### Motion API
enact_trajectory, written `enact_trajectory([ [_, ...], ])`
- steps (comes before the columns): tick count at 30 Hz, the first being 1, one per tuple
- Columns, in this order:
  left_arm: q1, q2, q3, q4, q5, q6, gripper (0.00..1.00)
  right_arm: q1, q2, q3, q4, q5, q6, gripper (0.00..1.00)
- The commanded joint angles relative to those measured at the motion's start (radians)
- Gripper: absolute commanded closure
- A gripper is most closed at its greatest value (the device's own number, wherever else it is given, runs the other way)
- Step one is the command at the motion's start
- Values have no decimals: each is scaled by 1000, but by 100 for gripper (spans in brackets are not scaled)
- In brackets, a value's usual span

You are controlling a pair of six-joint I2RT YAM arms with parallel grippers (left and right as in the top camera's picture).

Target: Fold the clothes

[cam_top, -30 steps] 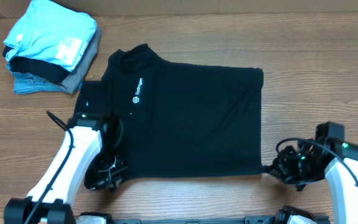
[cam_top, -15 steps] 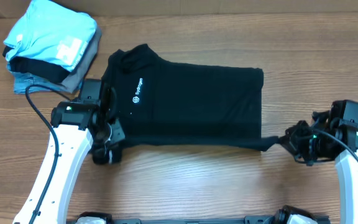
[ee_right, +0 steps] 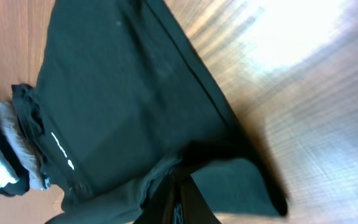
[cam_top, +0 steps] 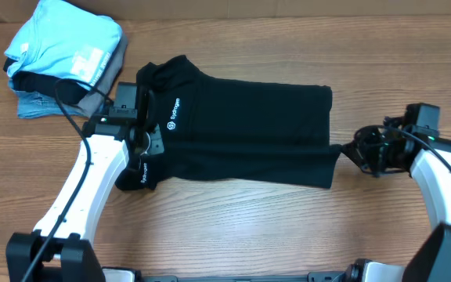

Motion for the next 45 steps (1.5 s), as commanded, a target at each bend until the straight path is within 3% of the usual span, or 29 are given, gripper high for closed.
enact_trajectory([
  [1,-1,43,19,55,-60,51,83,36,48,26,58,-23,32,96],
  [3,-1,56,19,68,-62,51,70,51,57,26,87,-18,31,88],
  [5,2,63,19,72,-70,51,56,53,56,27,113,-11,-3,59],
  [6,4,62,19,69,-73,51,50,46,55,31,113,-11,-32,52],
  [9,24,60,47,14,-72,51,37,5,55,46,46,-15,-103,45],
  [15,73,60,111,-200,-66,99,34,-57,55,65,-216,4,-254,42],
  [19,76,69,61,-189,-37,135,32,-35,55,51,-303,69,-288,40],
  [25,50,109,-23,-84,203,277,36,22,55,17,-269,69,-283,42],
  [27,35,131,-35,-104,193,277,41,26,55,17,-264,68,-280,43],
  [34,3,187,-69,-89,92,253,41,26,55,17,-256,69,-280,44],
  [39,-9,206,-69,-95,85,232,54,26,55,17,-252,69,-280,44],
  [41,-11,206,-69,-104,60,231,63,26,55,17,-251,69,-280,45],
  [43,-11,206,-69,-115,54,231,63,26,55,17,-251,69,-280,45],
  [45,-13,206,-69,-127,53,232,51,26,55,17,-251,69,-280,46],
])
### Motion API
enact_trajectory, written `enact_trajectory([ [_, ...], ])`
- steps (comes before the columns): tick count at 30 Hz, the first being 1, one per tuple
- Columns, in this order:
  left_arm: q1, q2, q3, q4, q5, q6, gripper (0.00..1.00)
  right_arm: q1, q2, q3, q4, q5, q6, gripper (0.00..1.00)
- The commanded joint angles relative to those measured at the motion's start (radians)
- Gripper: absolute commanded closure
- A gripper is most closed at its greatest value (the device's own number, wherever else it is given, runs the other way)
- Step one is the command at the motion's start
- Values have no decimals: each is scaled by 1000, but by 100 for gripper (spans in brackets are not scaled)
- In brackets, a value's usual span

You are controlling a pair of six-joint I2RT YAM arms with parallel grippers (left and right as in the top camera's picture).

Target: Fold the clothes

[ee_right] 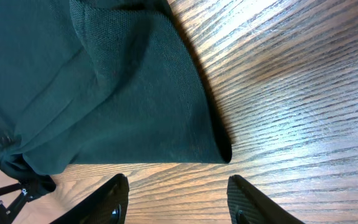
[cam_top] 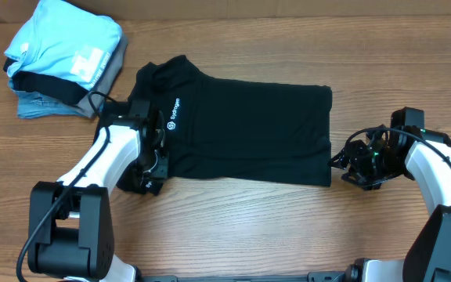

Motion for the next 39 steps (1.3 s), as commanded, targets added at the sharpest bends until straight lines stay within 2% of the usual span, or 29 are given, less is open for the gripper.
enact_trajectory([
  [1,-11,9,-6,-24,-25,-9,51,3,-2,-8,3,10,-10,46],
  [9,-43,9,-6,-68,-64,-80,51,3,-2,-8,2,10,-10,47],
  [13,-45,6,3,-107,-66,-101,55,3,-2,-8,2,10,-10,47],
  [20,-68,-79,94,-221,-113,-122,47,3,-2,-8,-5,10,-10,47],
  [26,-153,-115,82,-209,-157,-154,48,3,-2,-8,-4,10,-10,47],
  [32,-245,-98,-31,-135,-250,-242,50,3,-2,-8,-2,10,-11,47],
  [37,-248,-96,-107,-57,-329,-272,53,3,-2,-8,-2,10,-11,47],
  [39,-248,-96,-138,-4,-332,-270,51,3,-2,-8,-2,10,-10,46],
])
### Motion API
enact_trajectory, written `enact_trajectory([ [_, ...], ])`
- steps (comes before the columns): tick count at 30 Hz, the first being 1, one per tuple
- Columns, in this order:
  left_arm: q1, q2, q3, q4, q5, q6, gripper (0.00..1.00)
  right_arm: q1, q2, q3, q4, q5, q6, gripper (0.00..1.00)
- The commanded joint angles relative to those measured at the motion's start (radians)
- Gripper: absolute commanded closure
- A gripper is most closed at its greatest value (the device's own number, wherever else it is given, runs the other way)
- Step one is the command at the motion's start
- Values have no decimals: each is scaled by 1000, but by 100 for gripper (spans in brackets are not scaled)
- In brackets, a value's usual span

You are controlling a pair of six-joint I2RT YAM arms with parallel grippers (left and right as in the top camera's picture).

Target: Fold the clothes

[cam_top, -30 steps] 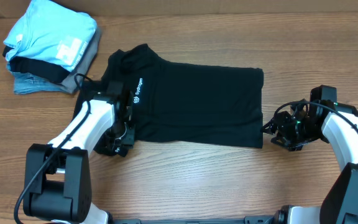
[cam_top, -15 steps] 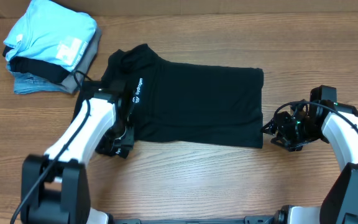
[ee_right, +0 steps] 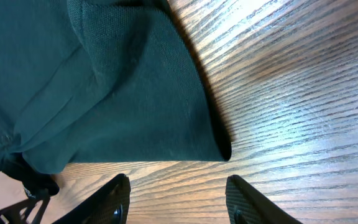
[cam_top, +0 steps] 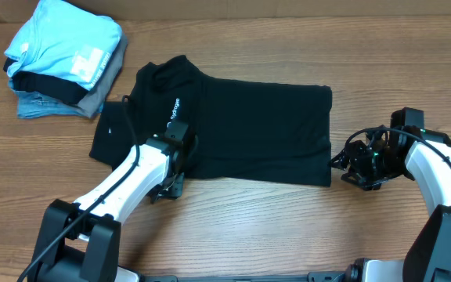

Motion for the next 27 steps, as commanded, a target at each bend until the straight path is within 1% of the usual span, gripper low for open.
enact_trajectory([
  [1,0,10,-62,80,-62,-33,51,3,-2,-8,4,9,-10,46],
  [5,-2,10,-104,146,-34,-5,51,3,-2,-8,3,9,-10,47],
  [7,-1,10,-116,166,-39,-1,55,3,-2,-8,3,9,-10,47],
  [8,0,10,-117,174,-43,0,58,3,-2,-8,3,9,-10,47],
  [10,0,10,-117,189,-46,-1,66,3,-2,-8,2,9,-10,47],
  [12,0,10,-116,195,-46,-1,82,3,-2,-8,0,9,-10,47],
  [14,0,10,-108,178,-45,-2,96,3,-2,-8,-3,9,-10,48],
  [16,0,10,-89,144,-46,-2,96,3,-2,-8,-5,9,-10,49],
  [21,1,10,55,-31,-64,-1,96,3,-2,-8,-7,9,-10,50],
  [24,17,10,155,-119,-146,0,96,3,-2,-8,-7,9,-10,50],
  [27,49,10,209,-126,-243,0,95,3,-2,-8,-7,9,-10,50],
])
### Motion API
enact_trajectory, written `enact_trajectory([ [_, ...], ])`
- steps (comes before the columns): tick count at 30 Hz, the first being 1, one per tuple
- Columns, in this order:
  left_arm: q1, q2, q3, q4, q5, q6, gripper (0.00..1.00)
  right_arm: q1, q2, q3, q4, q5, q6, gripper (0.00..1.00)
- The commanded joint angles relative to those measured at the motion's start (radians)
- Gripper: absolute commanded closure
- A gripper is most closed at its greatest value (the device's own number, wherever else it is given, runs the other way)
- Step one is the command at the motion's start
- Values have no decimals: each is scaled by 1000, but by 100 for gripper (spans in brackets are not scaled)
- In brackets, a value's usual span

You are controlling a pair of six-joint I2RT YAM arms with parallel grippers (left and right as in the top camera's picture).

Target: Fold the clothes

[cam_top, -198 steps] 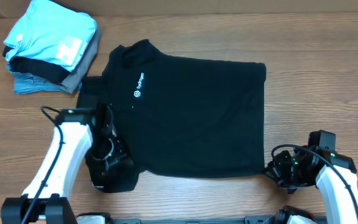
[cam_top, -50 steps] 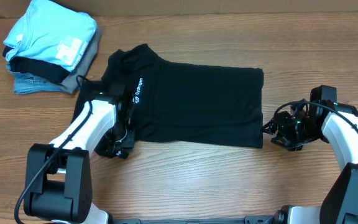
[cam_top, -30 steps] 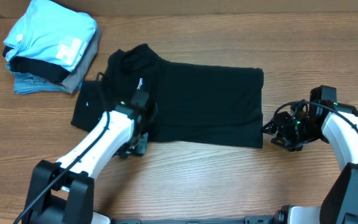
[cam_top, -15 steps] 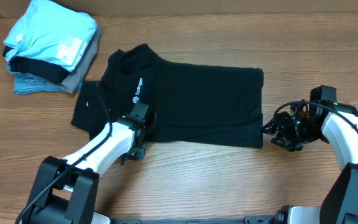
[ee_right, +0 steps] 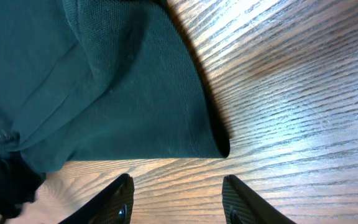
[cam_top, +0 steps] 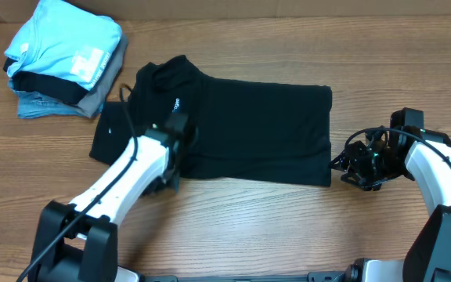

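Observation:
A black shirt (cam_top: pixel 249 133) lies flat across the table's middle, collar to the left, hem to the right. One sleeve (cam_top: pixel 112 135) is spread out to its left. My left gripper (cam_top: pixel 177 129) rests over the shirt's lower left part beside the white logo; black on black hides its fingers. My right gripper (ee_right: pixel 178 199) stands open on bare wood just off the hem's near corner (ee_right: pixel 219 146), with nothing between its fingers. The overhead view shows the right gripper (cam_top: pixel 341 166) beside the shirt's right edge.
A stack of folded clothes (cam_top: pixel 65 55), light blue on top, sits at the far left corner. Bare wooden table (cam_top: pixel 249 227) runs along the front and to the right of the shirt.
My left gripper has shifted a little toward the far side, now covering part of the logo. The right gripper and the shirt are where they were.
My right gripper was shut on the hem corner, held out to the right, and the left gripper was at the collar side. Then the right was open, the hem flat, with the left on the bunched sleeve. Later the sleeve lay spread leftward, the left gripper over the body.

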Motion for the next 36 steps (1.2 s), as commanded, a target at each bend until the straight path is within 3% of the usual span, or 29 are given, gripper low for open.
enact_trajectory([
  [1,47,3,67,17,-145,4,94,3,-2,-8,5,7,-8,50],
  [9,205,3,71,271,-143,79,96,3,-2,-8,4,7,-8,50],
  [14,280,3,71,392,-39,88,90,3,-2,-8,12,7,-8,50],
  [15,288,3,71,414,-18,88,84,3,-2,-8,15,7,-8,50],
  [18,299,3,71,463,29,96,40,3,-2,-8,16,7,-9,49],
  [20,299,3,71,457,33,121,23,3,-2,-8,26,10,-12,46],
  [26,299,3,71,302,33,142,19,5,-2,-10,130,69,-23,39],
  [30,306,3,69,187,33,92,10,19,-2,-38,188,71,-13,40],
  [36,373,3,42,159,101,30,8,94,1,-104,257,70,-11,40],
])
